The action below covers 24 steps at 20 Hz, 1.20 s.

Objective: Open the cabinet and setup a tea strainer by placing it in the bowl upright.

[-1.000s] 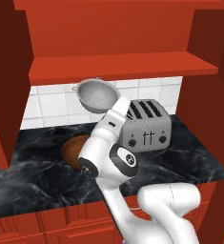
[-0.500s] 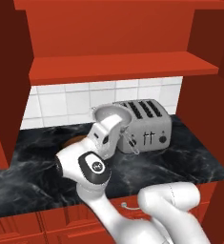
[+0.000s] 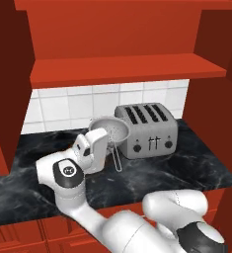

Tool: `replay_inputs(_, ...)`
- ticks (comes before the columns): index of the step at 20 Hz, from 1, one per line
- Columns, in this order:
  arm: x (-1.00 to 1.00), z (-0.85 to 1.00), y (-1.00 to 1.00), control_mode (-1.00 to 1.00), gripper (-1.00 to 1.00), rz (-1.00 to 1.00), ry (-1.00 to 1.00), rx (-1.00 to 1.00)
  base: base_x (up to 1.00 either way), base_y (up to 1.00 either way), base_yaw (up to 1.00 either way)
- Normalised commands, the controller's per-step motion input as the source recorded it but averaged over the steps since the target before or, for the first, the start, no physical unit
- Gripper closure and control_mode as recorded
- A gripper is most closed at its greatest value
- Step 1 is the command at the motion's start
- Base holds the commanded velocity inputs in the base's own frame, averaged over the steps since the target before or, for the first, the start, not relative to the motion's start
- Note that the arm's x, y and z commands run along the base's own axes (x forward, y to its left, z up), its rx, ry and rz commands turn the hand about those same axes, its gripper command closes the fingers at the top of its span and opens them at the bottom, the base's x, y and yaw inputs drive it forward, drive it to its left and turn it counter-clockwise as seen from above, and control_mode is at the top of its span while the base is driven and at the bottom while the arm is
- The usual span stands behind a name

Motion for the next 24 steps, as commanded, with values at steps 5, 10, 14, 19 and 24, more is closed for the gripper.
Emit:
replay_inputs(5,0.18,-0.44,0.47,-1.00,1.00,-0.03,0.00,0.00,0.00,0.00,0.00)
replay_inputs(10,0.26,-0.60,0.10,-1.00,1.00,-0.05,0.00,0.00,0.00,0.00,0.00)
replay_inputs(14,0.21,-0.34,0.01,-1.00,1.00,0.00,0.00,0.00,0.00,0.00,0.00)
replay_inputs(19,0.10,-0.13,0.25,-1.00,1.00,0.00,0.00,0.01,0.00,0.00,0.00)
replay_inputs(24,0.09,-0.29,0.20,-1.00,1.00,0.00,0.00,0.04,0.00,0.00,0.00)
